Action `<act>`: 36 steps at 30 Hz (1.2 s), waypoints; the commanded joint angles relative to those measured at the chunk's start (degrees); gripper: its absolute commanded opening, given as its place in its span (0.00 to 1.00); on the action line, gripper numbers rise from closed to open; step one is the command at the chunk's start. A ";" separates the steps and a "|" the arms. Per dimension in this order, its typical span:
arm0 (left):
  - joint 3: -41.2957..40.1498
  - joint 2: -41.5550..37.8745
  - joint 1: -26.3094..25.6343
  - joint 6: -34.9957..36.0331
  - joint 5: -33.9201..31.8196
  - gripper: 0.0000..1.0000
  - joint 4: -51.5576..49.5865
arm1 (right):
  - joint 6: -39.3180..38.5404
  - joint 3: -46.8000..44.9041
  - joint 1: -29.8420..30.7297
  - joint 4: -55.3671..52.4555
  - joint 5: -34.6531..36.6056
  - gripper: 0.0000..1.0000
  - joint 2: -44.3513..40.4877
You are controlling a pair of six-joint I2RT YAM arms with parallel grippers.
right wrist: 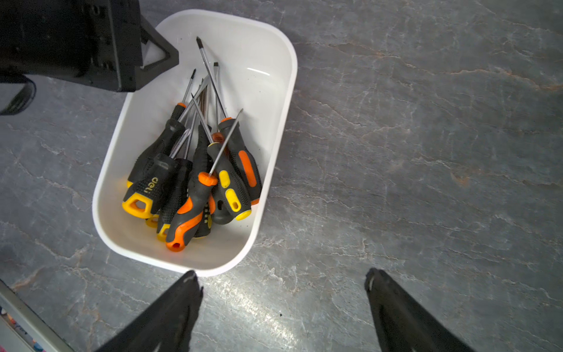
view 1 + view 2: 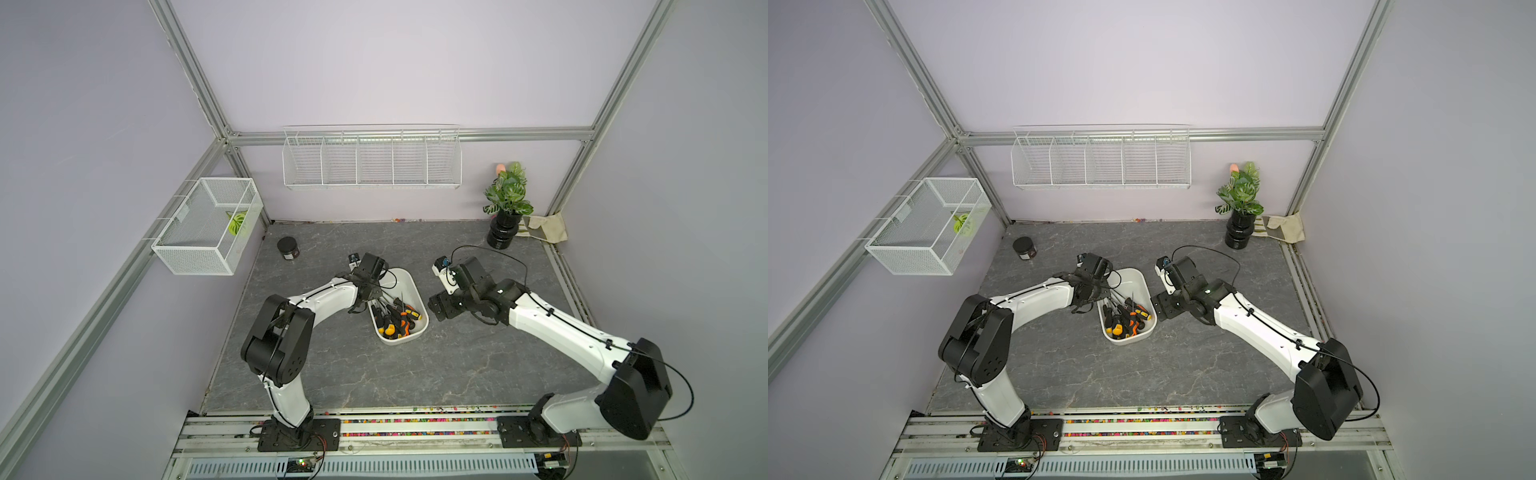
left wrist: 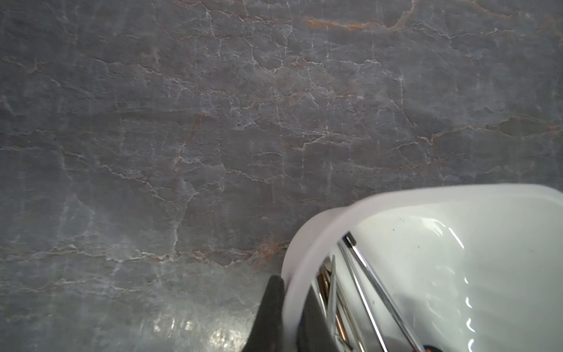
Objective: Take out the screwdriver from the storage box
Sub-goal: Pick up the storage box at the center of the board, then pick up the screwdriver from the storage box.
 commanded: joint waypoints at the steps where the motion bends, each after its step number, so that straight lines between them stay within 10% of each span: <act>1: -0.44 -4.21 -0.03 0.19 -3.45 0.00 0.29 | 1.17 1.93 2.56 -0.71 -0.57 0.88 1.99; 36: -13.68 -13.93 -5.95 -7.99 -13.10 0.00 13.97 | -0.07 10.18 10.50 -1.32 -2.99 0.49 21.10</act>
